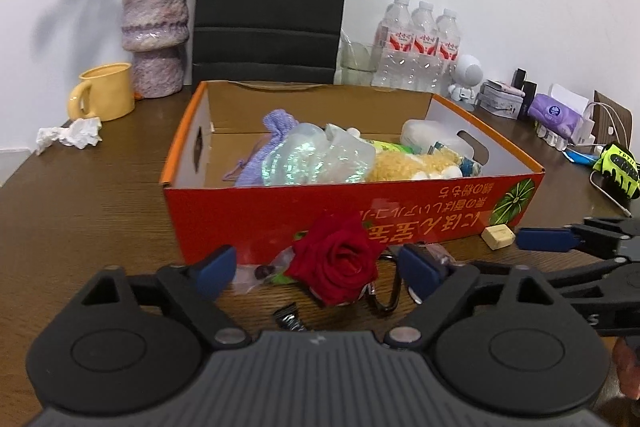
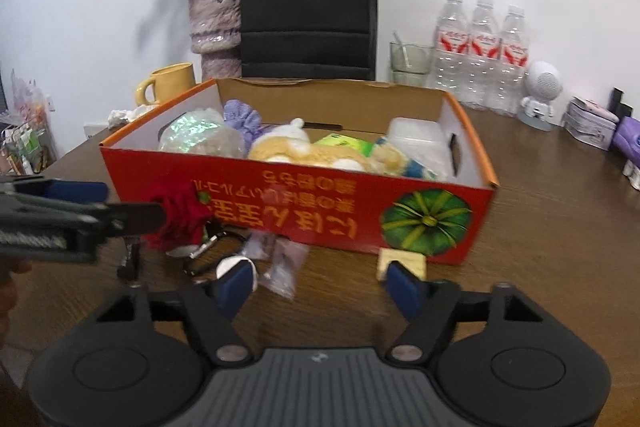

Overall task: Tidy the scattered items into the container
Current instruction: 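Grasp the red rose with the left tool while the right tool grasps a small clear bag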

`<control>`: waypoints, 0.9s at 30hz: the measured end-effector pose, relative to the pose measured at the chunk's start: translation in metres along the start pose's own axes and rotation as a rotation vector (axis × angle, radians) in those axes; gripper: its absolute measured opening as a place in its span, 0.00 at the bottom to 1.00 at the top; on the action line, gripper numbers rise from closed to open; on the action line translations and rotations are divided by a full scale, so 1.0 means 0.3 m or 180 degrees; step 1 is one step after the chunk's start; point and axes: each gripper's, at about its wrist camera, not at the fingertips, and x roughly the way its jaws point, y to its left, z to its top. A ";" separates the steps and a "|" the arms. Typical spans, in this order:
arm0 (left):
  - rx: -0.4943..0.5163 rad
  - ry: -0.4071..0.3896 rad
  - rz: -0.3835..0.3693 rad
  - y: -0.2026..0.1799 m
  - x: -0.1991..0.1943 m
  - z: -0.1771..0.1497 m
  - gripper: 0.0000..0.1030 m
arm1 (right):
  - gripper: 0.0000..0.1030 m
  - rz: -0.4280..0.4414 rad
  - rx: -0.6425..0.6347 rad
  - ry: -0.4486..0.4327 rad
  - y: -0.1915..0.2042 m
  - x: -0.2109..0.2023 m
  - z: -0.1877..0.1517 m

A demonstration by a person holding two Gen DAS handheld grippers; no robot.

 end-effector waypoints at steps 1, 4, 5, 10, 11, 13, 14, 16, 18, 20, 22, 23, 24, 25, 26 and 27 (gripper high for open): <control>-0.0017 0.0014 -0.0019 -0.002 0.013 0.000 0.82 | 0.61 0.0010 0.0002 0.0034 0.002 0.013 0.006; -0.0088 0.0051 -0.0090 0.004 0.038 -0.003 0.72 | 0.47 0.0073 0.0018 0.0099 0.017 0.054 0.013; -0.0093 0.0074 -0.0099 0.007 0.047 -0.005 0.69 | 0.45 0.0086 0.0024 0.0085 0.018 0.058 0.015; -0.0108 0.0093 -0.0142 0.012 0.067 -0.017 0.52 | 0.19 0.0123 -0.0002 0.0121 0.020 0.071 0.003; -0.0095 0.0081 -0.0139 0.012 0.066 -0.018 0.52 | 0.19 0.0105 -0.0005 0.0111 0.020 0.072 -0.001; -0.0088 0.0079 -0.0144 0.012 0.066 -0.021 0.50 | 0.19 0.0108 -0.0009 0.0117 0.017 0.073 -0.003; -0.0084 0.0076 -0.0145 0.013 0.066 -0.022 0.50 | 0.18 0.0112 -0.0009 0.0110 0.018 0.074 -0.004; -0.0052 0.0065 -0.0148 0.010 0.064 -0.026 0.46 | 0.17 0.0103 -0.0047 0.0088 0.023 0.073 -0.011; -0.0045 0.0053 -0.0175 0.009 0.061 -0.030 0.41 | 0.16 0.0131 -0.0028 0.0066 0.020 0.064 -0.017; -0.0025 0.0019 -0.0184 0.006 0.053 -0.033 0.37 | 0.16 0.0159 0.0013 0.0056 0.015 0.058 -0.021; -0.0016 -0.0006 -0.0179 0.003 0.045 -0.038 0.34 | 0.16 0.0163 0.0038 0.0051 0.012 0.053 -0.020; -0.0004 -0.0012 -0.0179 0.003 0.042 -0.040 0.34 | 0.16 0.0162 0.0044 0.0042 0.011 0.050 -0.020; 0.0007 -0.0018 -0.0179 0.001 0.040 -0.040 0.34 | 0.16 0.0162 0.0053 0.0029 0.009 0.046 -0.019; 0.0006 -0.0025 -0.0173 0.002 0.037 -0.042 0.33 | 0.16 0.0167 0.0055 0.0017 0.009 0.042 -0.020; 0.0009 -0.0030 -0.0172 0.002 0.035 -0.043 0.33 | 0.16 0.0172 0.0060 0.0008 0.008 0.038 -0.020; 0.0012 -0.0033 -0.0176 0.002 0.032 -0.044 0.33 | 0.16 0.0174 0.0066 -0.0002 0.007 0.034 -0.020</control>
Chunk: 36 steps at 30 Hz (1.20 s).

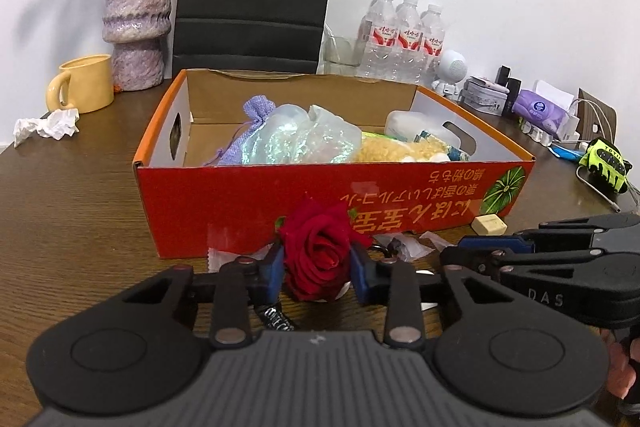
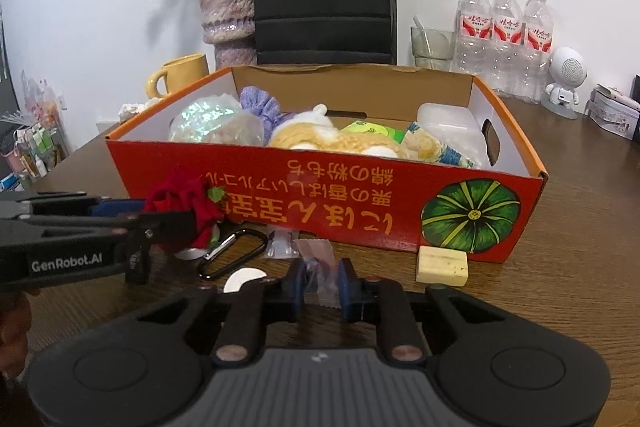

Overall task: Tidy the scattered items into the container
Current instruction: 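Grasp the red rose with the left tool while the right tool grasps a small clear bag, then lift the rose and small bag into the box and open both tools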

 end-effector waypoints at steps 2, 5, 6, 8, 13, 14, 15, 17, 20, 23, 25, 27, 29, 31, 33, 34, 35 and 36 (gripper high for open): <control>-0.0010 -0.0005 -0.0010 -0.002 -0.009 -0.003 0.33 | 0.16 -0.0005 -0.0001 -0.0016 0.000 -0.005 0.000; -0.0036 -0.0039 -0.0040 -0.011 -0.036 -0.004 0.33 | 0.16 0.0002 0.0026 -0.0043 -0.004 -0.023 -0.001; -0.0048 -0.0055 -0.0068 -0.014 -0.050 -0.005 0.33 | 0.16 0.0009 0.0032 -0.0064 -0.005 -0.034 -0.001; -0.0058 -0.0071 -0.0117 -0.021 -0.073 -0.006 0.33 | 0.16 0.0026 0.0040 -0.0111 -0.005 -0.058 0.000; -0.0076 -0.0189 -0.0266 -0.030 -0.155 0.023 0.33 | 0.16 0.0062 -0.0038 -0.0316 -0.005 -0.140 0.028; -0.0071 -0.0250 -0.0285 -0.031 -0.175 0.037 0.33 | 0.16 0.0076 -0.0060 -0.0365 -0.005 -0.158 0.043; -0.0064 -0.0330 -0.0309 -0.031 -0.198 0.059 0.33 | 0.16 0.0086 -0.0073 -0.0409 -0.006 -0.171 0.060; -0.0042 -0.0463 -0.0339 -0.032 -0.227 0.106 0.33 | 0.16 0.0089 -0.0102 -0.0508 -0.008 -0.195 0.104; -0.0046 -0.0645 -0.0329 -0.028 -0.244 0.188 0.33 | 0.16 0.0004 -0.0136 -0.0638 -0.013 -0.200 0.184; -0.0097 -0.0721 -0.0374 -0.023 -0.222 0.264 0.33 | 0.16 -0.0050 -0.0110 -0.0678 -0.029 -0.158 0.255; -0.0103 -0.0763 -0.0307 -0.020 -0.194 0.304 0.33 | 0.16 -0.0055 -0.0042 -0.0642 -0.046 -0.110 0.296; -0.0160 -0.0777 -0.0256 -0.008 -0.155 0.338 0.33 | 0.16 -0.0053 0.0009 -0.0595 -0.061 -0.053 0.331; -0.0249 -0.0757 -0.0213 0.017 -0.097 0.367 0.33 | 0.16 -0.0045 0.0068 -0.0535 -0.073 0.008 0.361; -0.0373 -0.0699 -0.0163 0.048 -0.026 0.385 0.33 | 0.16 -0.0058 0.0090 -0.0477 -0.081 0.066 0.382; -0.0418 -0.0593 -0.0111 0.075 0.045 0.400 0.33 | 0.16 -0.0100 0.0122 -0.0449 -0.089 0.123 0.406; -0.0442 -0.0527 -0.0098 0.092 0.085 0.406 0.33 | 0.16 -0.0090 0.0137 -0.0428 -0.094 0.151 0.416; -0.0472 -0.0475 -0.0084 0.104 0.116 0.409 0.33 | 0.16 -0.0073 0.0156 -0.0393 -0.098 0.179 0.426; -0.0503 -0.0425 -0.0057 0.116 0.144 0.412 0.33 | 0.16 -0.0072 0.0175 -0.0360 -0.103 0.210 0.437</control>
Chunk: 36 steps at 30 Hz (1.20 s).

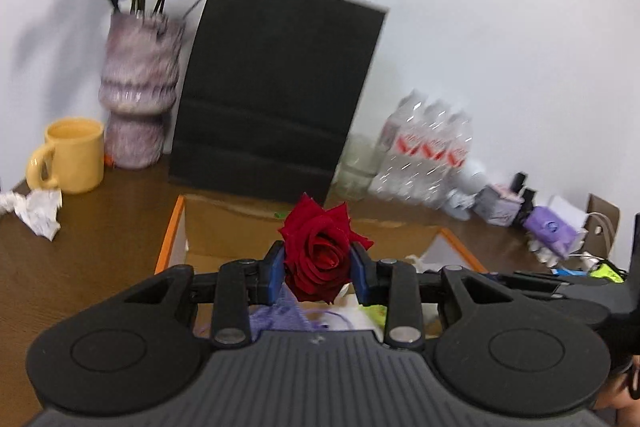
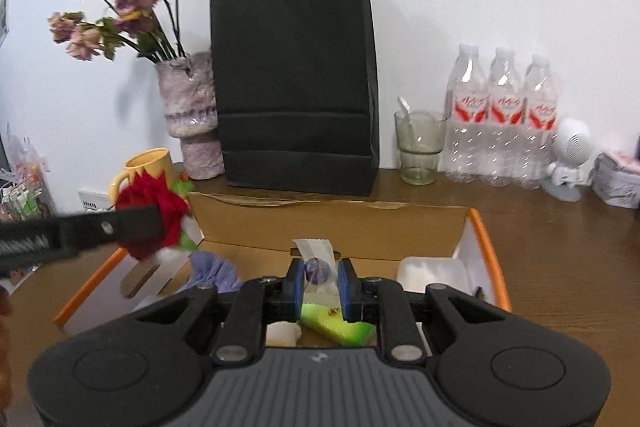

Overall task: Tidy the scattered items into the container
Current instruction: 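Lift the rose and small bag into the box and open both tools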

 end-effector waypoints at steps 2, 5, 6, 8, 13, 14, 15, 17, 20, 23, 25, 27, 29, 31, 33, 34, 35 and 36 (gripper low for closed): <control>-0.0004 0.0076 0.0061 0.019 0.046 -0.003 0.33 | 0.16 -0.0011 -0.0010 0.0052 -0.001 0.045 0.003; 0.0010 0.0156 0.0094 0.040 0.088 -0.009 0.36 | 0.16 -0.0018 -0.0022 0.0109 0.000 0.091 0.005; 0.0006 0.0172 0.0089 0.046 0.098 -0.011 0.39 | 0.17 -0.0014 -0.0023 0.0128 -0.002 0.101 0.006; -0.0017 0.0175 0.0049 0.052 0.106 -0.013 0.55 | 0.22 -0.0016 -0.0028 0.0155 -0.004 0.114 0.006; -0.0035 0.0144 0.0081 0.045 0.103 -0.011 1.00 | 0.92 -0.0116 -0.0073 0.0153 -0.004 0.103 0.009; -0.0035 0.0130 0.0089 0.042 0.100 -0.010 1.00 | 0.92 -0.0136 -0.0083 0.0156 -0.003 0.096 0.012; -0.0036 0.0122 0.0098 0.040 0.097 -0.009 1.00 | 0.93 -0.0156 -0.0086 0.0161 -0.001 0.091 0.016; -0.0042 0.0128 0.0099 0.038 0.094 -0.007 1.00 | 0.99 -0.0171 -0.0087 0.0174 -0.005 0.085 0.020; -0.0058 0.0145 0.0101 0.035 0.091 -0.006 1.00 | 1.00 -0.0178 -0.0103 0.0175 -0.005 0.079 0.021; -0.0039 0.0144 0.0109 0.030 0.089 -0.006 1.00 | 1.00 -0.0183 -0.0108 0.0176 -0.006 0.078 0.021; -0.0033 0.0143 0.0113 0.028 0.088 -0.005 1.00 | 1.00 -0.0182 -0.0113 0.0182 -0.006 0.077 0.020; -0.0034 0.0140 0.0121 0.026 0.083 -0.005 1.00 | 1.00 -0.0183 -0.0118 0.0190 -0.007 0.077 0.021; -0.0032 0.0132 0.0112 0.025 0.077 -0.004 1.00 | 1.00 -0.0187 -0.0119 0.0193 -0.008 0.073 0.023; -0.0030 0.0120 0.0111 0.023 0.061 0.000 1.00 | 1.00 -0.0193 -0.0124 0.0179 -0.009 0.058 0.024; -0.0021 0.0093 0.0098 0.020 0.035 0.002 1.00 | 1.00 -0.0195 -0.0125 0.0139 -0.011 0.027 0.024; -0.0014 0.0074 0.0093 0.018 0.017 0.003 1.00 | 1.00 -0.0191 -0.0124 0.0111 -0.012 0.007 0.023; -0.0004 0.0060 0.0087 0.016 0.001 0.003 1.00 | 1.00 -0.0183 -0.0124 0.0089 -0.014 -0.014 0.019; 0.0013 0.0053 0.0084 0.014 -0.017 0.001 1.00 | 1.00 -0.0175 -0.0130 0.0071 -0.016 -0.037 0.013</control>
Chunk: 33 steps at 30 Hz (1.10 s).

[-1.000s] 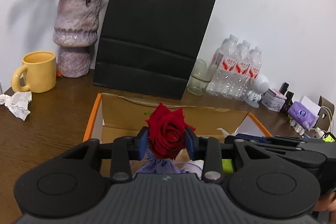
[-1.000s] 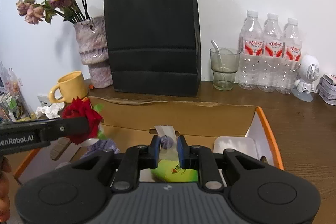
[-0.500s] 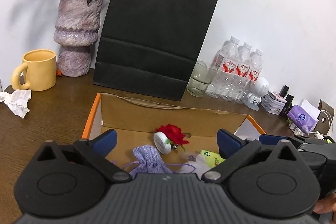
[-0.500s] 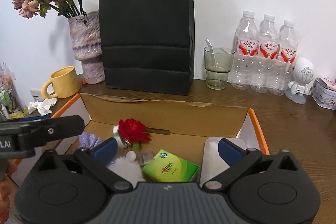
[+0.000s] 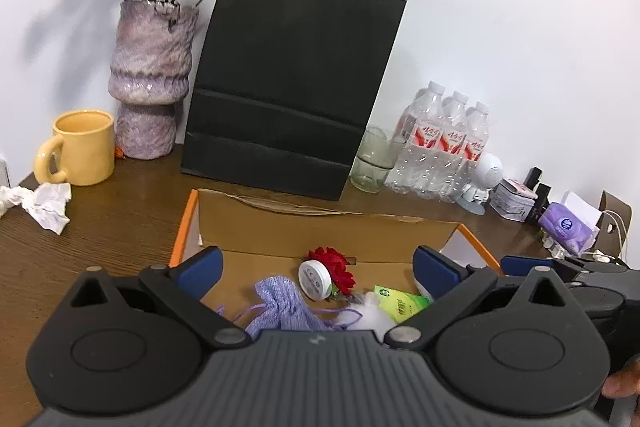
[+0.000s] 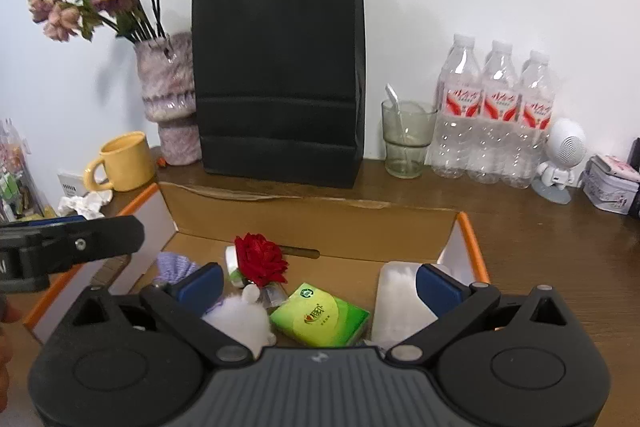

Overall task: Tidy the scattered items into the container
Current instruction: 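Lift the rose and small bag into the box and open both tools, then grasp the black clip with the left tool while the right tool grasps the yellow soap bar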

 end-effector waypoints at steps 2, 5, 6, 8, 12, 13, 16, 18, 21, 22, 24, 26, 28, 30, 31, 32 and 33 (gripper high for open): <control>0.0038 -0.0007 0.0011 0.001 -0.039 -0.008 1.00 | 1.00 -0.0007 -0.0032 -0.0026 -0.006 -0.041 -0.018; 0.0042 -0.0021 0.0027 0.014 -0.101 -0.023 1.00 | 1.00 -0.0023 -0.0074 -0.0066 -0.020 -0.110 -0.050; 0.0037 -0.0027 0.0041 0.021 -0.122 -0.030 1.00 | 1.00 -0.0034 -0.0087 -0.0076 -0.027 -0.136 -0.063; 0.0047 -0.0021 0.0091 0.035 -0.164 -0.049 1.00 | 1.00 -0.0074 -0.0109 -0.0084 -0.036 -0.174 -0.086; 0.0037 0.0059 0.0169 0.073 -0.227 -0.104 1.00 | 1.00 -0.0150 -0.0114 -0.0072 -0.064 -0.246 -0.152; 0.0025 0.0088 0.0171 0.083 -0.240 -0.121 1.00 | 1.00 -0.0163 -0.0099 -0.0059 -0.071 -0.261 -0.170; -0.0001 0.0179 0.0142 0.106 -0.261 -0.169 1.00 | 1.00 -0.0173 -0.0030 -0.0016 -0.089 -0.292 -0.222; -0.0018 0.0251 0.0148 0.116 -0.267 -0.197 1.00 | 1.00 -0.0165 -0.0005 0.0014 -0.097 -0.308 -0.257; -0.0014 0.0348 0.0166 0.126 -0.268 -0.239 1.00 | 1.00 -0.0187 -0.0001 0.0092 -0.100 -0.311 -0.301; -0.0015 0.0387 0.0169 0.126 -0.264 -0.255 1.00 | 1.00 -0.0178 -0.0001 0.0143 -0.099 -0.304 -0.316; -0.0025 0.0467 0.0179 0.125 -0.250 -0.278 1.00 | 1.00 -0.0172 0.0009 0.0230 -0.099 -0.287 -0.343; -0.0021 0.0567 0.0220 0.117 -0.225 -0.303 1.00 | 0.99 -0.0199 0.0013 0.0295 -0.090 -0.267 -0.367; 0.0021 0.0632 0.0266 0.102 -0.198 -0.322 1.00 | 0.99 -0.0226 0.0031 0.0357 -0.085 -0.238 -0.380; 0.0083 0.0676 0.0341 0.086 -0.168 -0.338 0.98 | 0.96 -0.0238 0.0075 0.0404 -0.080 -0.208 -0.388; 0.0107 0.0679 0.0377 0.078 -0.154 -0.345 0.95 | 0.94 -0.0240 0.0104 0.0412 -0.080 -0.196 -0.390; 0.0111 0.0680 0.0398 0.073 -0.143 -0.351 0.94 | 0.92 -0.0246 0.0126 0.0431 -0.080 -0.185 -0.393; 0.0107 0.0696 0.0427 0.070 -0.133 -0.354 0.91 | 0.90 -0.0261 0.0131 0.0448 -0.078 -0.175 -0.396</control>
